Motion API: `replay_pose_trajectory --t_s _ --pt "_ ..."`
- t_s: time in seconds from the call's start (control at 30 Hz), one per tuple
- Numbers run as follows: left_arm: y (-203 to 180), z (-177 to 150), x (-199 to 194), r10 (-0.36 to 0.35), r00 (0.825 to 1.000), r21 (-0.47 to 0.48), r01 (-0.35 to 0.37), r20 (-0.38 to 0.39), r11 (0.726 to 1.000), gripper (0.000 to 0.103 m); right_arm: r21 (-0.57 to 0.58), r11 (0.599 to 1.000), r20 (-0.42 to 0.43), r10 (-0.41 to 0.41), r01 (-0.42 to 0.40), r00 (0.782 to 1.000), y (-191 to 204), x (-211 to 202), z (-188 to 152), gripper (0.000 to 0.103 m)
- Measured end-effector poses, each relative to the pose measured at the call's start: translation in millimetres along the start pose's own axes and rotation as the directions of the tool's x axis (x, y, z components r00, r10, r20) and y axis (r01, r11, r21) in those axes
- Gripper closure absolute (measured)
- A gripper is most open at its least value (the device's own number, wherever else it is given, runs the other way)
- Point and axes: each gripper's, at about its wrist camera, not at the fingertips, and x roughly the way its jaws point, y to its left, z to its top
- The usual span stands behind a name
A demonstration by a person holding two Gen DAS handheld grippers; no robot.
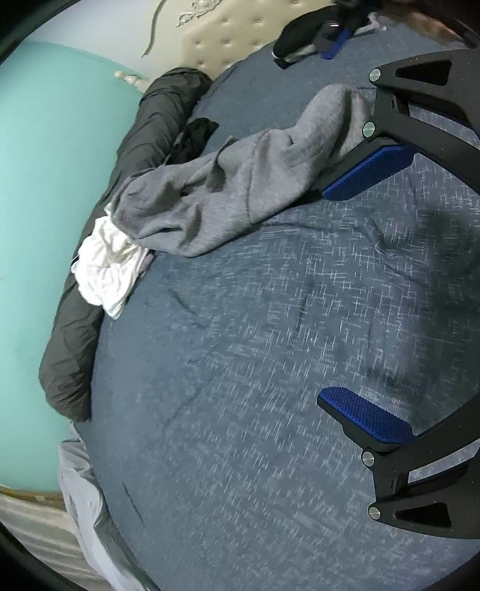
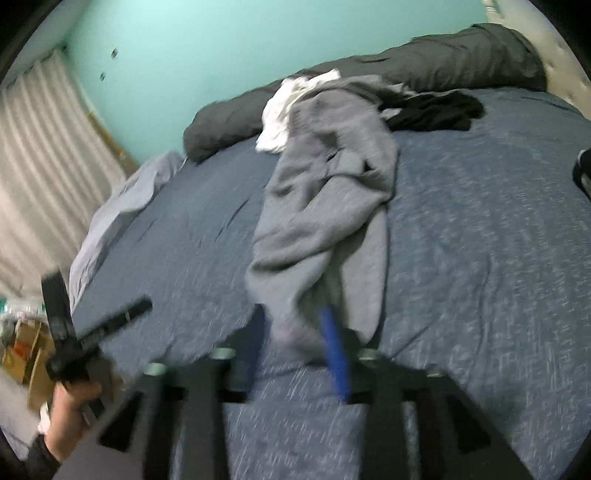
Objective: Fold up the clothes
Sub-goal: 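Drag the grey sweatshirt across the bed with the right gripper, then open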
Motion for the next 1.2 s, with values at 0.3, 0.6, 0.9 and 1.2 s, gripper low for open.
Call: replay_pose_trajectory --t_s 0.3,0.6,0.9,1.2 --pt "-11.2 7.2 21.7 -0.009 1.0 0.038 0.009 -0.005 0.999 0.0 0.022 0.995 0.011 -0.1 0.1 0.995 -25.6 62.3 45.0 0.041" --pt "-3.4 12.8 37.6 0.008 1.0 0.03 -0.007 -0.012 1.0 0.0 0.115 0.988 -0.042 -0.1 0.104 0.994 -51.8 128.3 87.2 0.04" --pt "-0.3 14.0 50.1 0.018 1.0 0.03 -0.017 -0.024 0.999 0.0 0.091 0.988 -0.077 -0.119 0.126 0.99 -47.6 157.8 86.9 0.088" --pt "2.1 12.1 45.7 0.025 1.0 0.026 -0.025 -0.017 0.999 0.0 0.02 0.993 0.009 -0.113 0.113 0.994 -43.2 87.0 80.9 0.101"
